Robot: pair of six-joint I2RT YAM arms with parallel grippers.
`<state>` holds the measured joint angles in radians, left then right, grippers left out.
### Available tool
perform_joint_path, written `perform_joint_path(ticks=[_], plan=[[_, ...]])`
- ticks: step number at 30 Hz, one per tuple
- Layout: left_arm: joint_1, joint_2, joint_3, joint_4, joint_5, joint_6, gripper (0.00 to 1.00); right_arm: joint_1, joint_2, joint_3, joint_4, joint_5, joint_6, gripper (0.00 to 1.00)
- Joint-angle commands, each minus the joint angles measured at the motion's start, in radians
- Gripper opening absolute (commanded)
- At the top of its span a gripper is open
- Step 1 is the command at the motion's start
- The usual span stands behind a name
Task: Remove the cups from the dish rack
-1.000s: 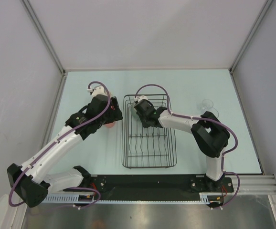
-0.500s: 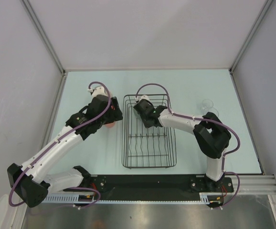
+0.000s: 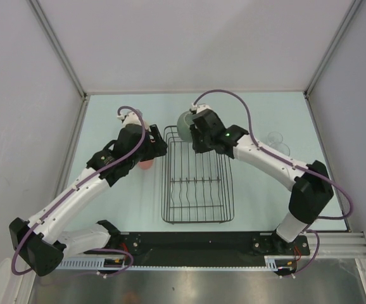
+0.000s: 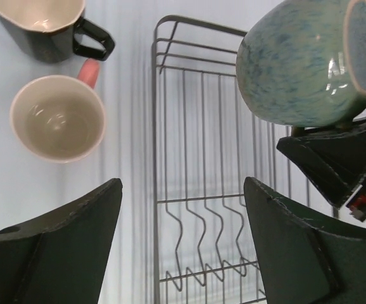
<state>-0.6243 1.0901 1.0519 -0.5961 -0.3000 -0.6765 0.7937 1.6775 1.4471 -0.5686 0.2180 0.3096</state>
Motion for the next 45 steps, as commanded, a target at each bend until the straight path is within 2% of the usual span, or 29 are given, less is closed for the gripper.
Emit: perform_joint_path(ticks=[1, 2, 5, 11, 16, 17, 20, 26, 29, 32, 45], plan=[[0.021, -0.068, -0.033, 0.157, 0.085, -0.026, 0.84, -0.094, -0.191, -0.055, 0.232, -0.215, 0.077, 0.0], [0.034, -0.081, -0.046, 0.183, 0.103, -0.029, 0.84, -0.115, -0.24, -0.082, 0.268, -0.339, 0.11, 0.0], [0.079, -0.136, -0.139, 0.335, 0.243, -0.079, 0.85, -0.203, -0.313, -0.192, 0.413, -0.559, 0.192, 0.0], [0.126, -0.121, -0.214, 0.605, 0.487, -0.155, 0.85, -0.309, -0.406, -0.373, 0.691, -0.817, 0.356, 0.0], [0.143, -0.062, -0.233, 0.841, 0.62, -0.239, 0.86, -0.336, -0.444, -0.43, 0.861, -0.946, 0.477, 0.0], [0.144, -0.05, -0.231, 0.872, 0.675, -0.262, 0.86, -0.343, -0.449, -0.462, 0.901, -0.962, 0.506, 0.0], [0.146, -0.024, -0.246, 0.993, 0.72, -0.308, 0.85, -0.375, -0.464, -0.519, 1.038, -1.0, 0.615, 0.0], [0.15, -0.004, -0.302, 1.226, 0.766, -0.409, 0.86, -0.416, -0.483, -0.591, 1.211, -1.039, 0.759, 0.0], [0.15, 0.013, -0.348, 1.373, 0.772, -0.488, 0.85, -0.422, -0.478, -0.645, 1.373, -1.048, 0.862, 0.0], [0.15, 0.034, -0.356, 1.441, 0.774, -0.526, 0.85, -0.424, -0.467, -0.68, 1.44, -1.046, 0.916, 0.0], [0.147, 0.105, -0.29, 1.44, 0.796, -0.526, 0.83, -0.347, -0.443, -0.686, 1.449, -1.023, 0.892, 0.0]])
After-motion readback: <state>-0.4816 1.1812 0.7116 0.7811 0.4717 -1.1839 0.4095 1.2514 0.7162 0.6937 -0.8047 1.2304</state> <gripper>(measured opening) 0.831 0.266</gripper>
